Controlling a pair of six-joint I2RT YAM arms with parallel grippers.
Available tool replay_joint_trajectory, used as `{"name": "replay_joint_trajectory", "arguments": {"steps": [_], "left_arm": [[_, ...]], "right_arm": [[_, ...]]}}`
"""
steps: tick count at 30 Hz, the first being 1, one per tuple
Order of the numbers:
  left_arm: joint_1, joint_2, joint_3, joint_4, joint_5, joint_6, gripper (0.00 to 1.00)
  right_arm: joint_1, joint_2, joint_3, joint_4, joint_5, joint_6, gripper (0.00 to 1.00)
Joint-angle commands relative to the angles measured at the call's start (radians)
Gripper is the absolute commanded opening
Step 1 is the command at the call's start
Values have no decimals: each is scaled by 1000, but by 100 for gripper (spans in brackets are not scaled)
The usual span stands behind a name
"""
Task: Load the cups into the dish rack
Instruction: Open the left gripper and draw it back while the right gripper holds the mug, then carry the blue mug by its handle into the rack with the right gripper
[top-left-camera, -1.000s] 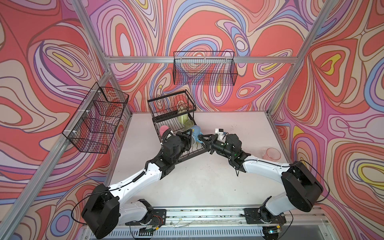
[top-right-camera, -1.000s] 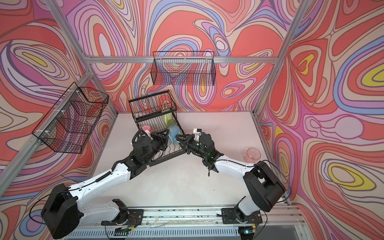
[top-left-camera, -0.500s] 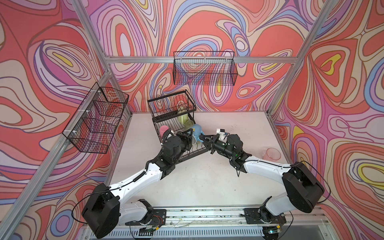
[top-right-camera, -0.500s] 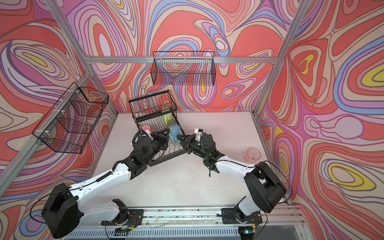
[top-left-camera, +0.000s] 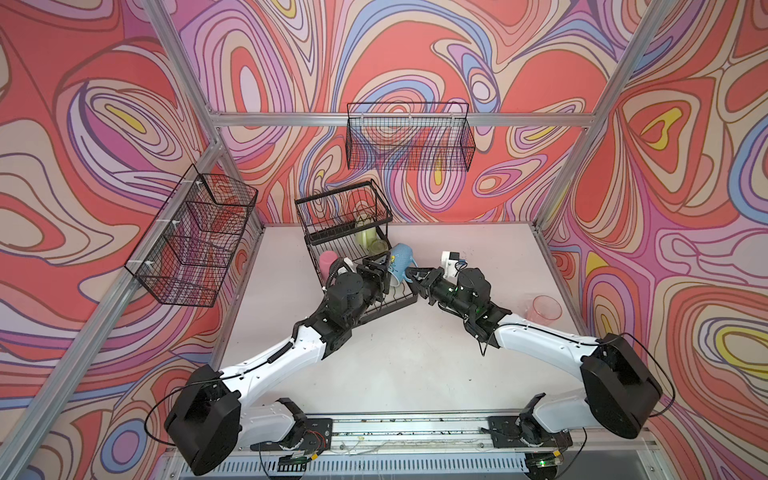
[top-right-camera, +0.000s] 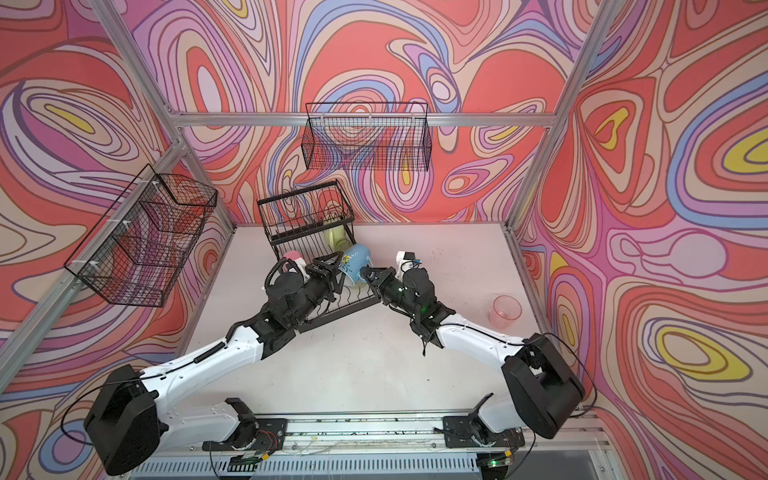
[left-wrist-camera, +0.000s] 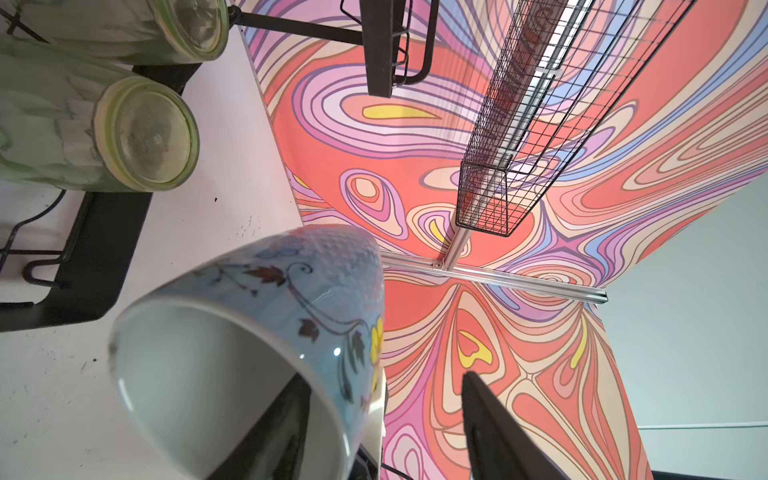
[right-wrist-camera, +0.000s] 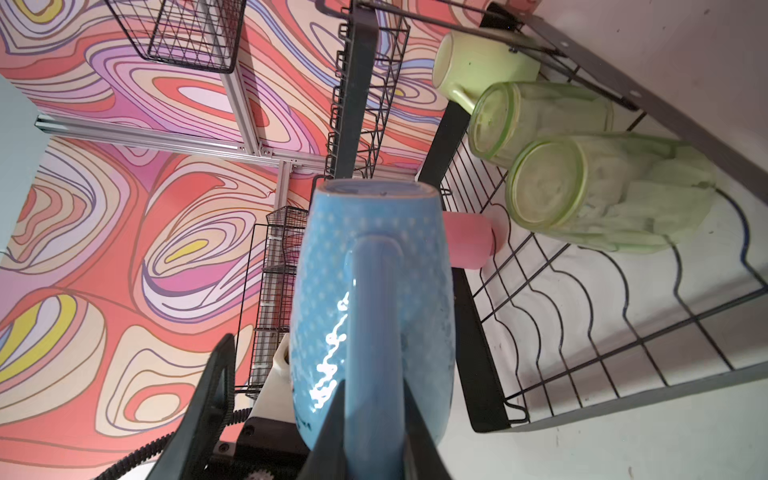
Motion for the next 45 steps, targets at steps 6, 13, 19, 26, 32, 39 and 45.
{"name": "replay_joint_trajectory", "arguments": {"steps": [6, 13, 19, 26, 32, 39, 45], "left_arm": [[9, -62, 110, -344, 125, 166, 72], [39, -89, 240, -706, 161, 412, 85], [45, -114, 310, -1010, 86, 634, 94], [76, -213, 318, -1214, -39, 838, 100], [180, -303, 293, -1308, -28, 992, 100], [319, -397, 218, -1312, 22, 1094, 100], [415, -435, 134, -1236, 46, 1180, 100]], "right_arm": [[3, -106, 21, -30, 102, -233, 0], [3, -132, 24, -75, 112, -353, 0], [9, -147, 38, -135, 117, -463, 0], [65, -141, 63, -169, 163, -606, 0], [166, -93, 108, -183, 214, -769, 0], [257, -4, 136, -124, 251, -929, 0], [284, 97, 178, -84, 308, -1025, 0]]}}
